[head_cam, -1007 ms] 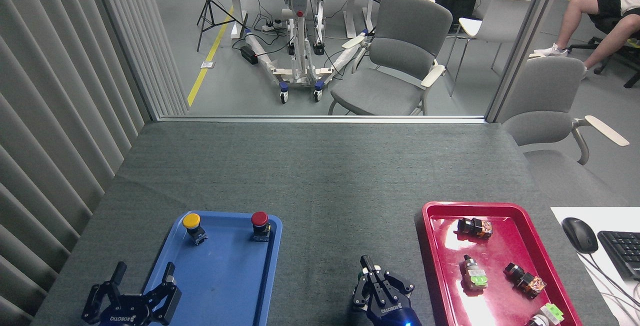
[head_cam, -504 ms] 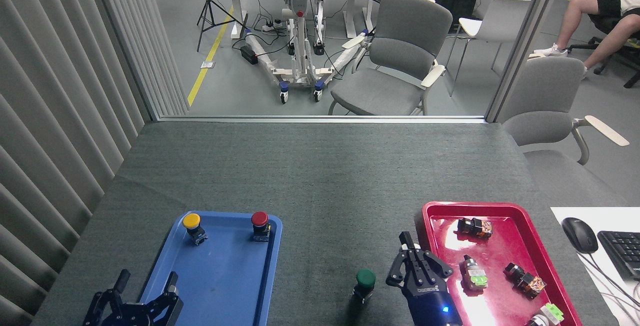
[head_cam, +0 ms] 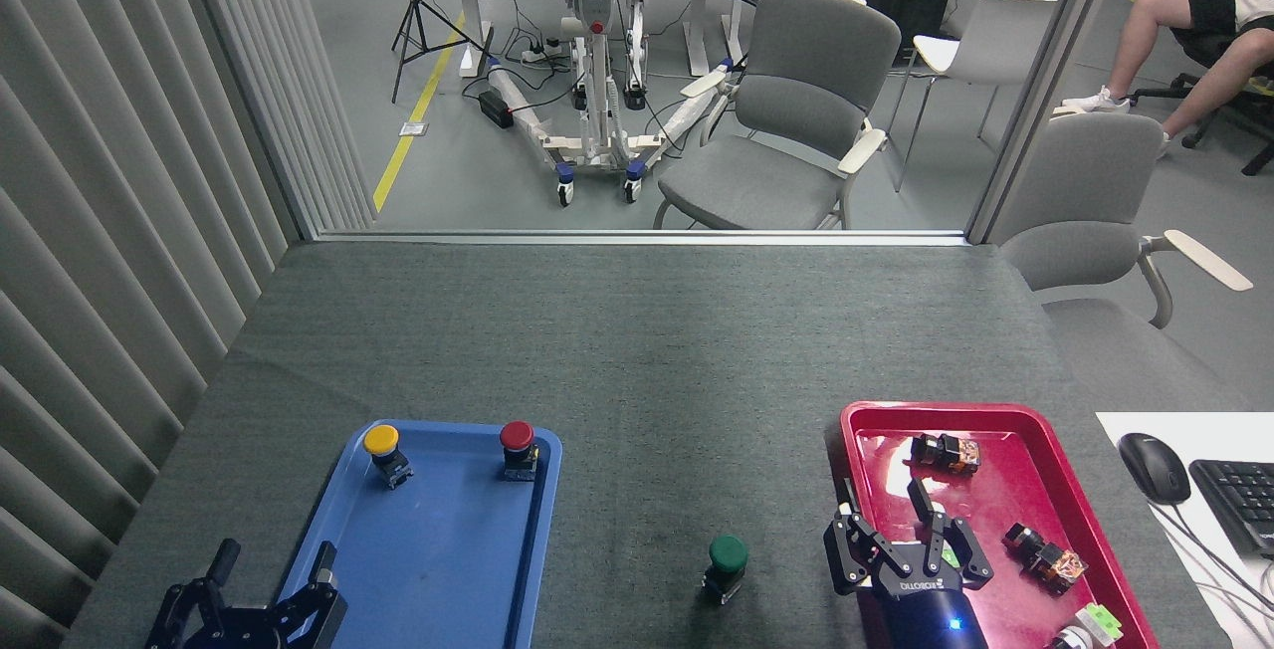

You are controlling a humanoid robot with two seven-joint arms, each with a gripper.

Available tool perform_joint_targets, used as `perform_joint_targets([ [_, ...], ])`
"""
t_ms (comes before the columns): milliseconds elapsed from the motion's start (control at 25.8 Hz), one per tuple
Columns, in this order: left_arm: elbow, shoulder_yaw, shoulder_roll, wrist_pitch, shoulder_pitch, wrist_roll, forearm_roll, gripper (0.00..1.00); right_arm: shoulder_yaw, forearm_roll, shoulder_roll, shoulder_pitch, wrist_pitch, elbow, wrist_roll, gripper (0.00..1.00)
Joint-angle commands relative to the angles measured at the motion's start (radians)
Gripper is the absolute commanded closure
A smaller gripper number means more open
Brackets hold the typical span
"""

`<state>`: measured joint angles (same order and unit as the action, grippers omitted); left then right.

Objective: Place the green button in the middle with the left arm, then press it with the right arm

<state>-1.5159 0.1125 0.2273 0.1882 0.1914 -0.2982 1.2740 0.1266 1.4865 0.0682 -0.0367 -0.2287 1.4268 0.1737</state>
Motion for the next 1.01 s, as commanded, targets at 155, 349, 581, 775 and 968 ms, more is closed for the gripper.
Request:
perform_joint_targets([
  [155,0.0,0.01,0.0,0.002,0.0,0.001,0.001,0.01,0.002,0.006,0.024,-0.02,0.019,-0.006,0.0,0.01],
  [349,-0.001,0.01,-0.002,0.005,0.0,0.001,0.001,0.01,0.002,0.006,0.032,-0.025,0.02,-0.006,0.001,0.01],
  [581,-0.003,0.01,-0.005,0.005,0.0,0.001,0.001,0.01,0.015,0.006,0.03,-0.049,0.054,0.003,0.01,0.01],
  [775,-0.003,0.007,-0.006,0.005,0.0,0.001,0.001,0.01,0.008,0.012,0.028,-0.052,0.123,0.004,0.007,0.01],
  [968,-0.006,0.004,-0.006,0.007,0.005,0.001,0.001,0.01,0.005,0.075,0.027,-0.063,0.124,0.006,0.009,0.01],
])
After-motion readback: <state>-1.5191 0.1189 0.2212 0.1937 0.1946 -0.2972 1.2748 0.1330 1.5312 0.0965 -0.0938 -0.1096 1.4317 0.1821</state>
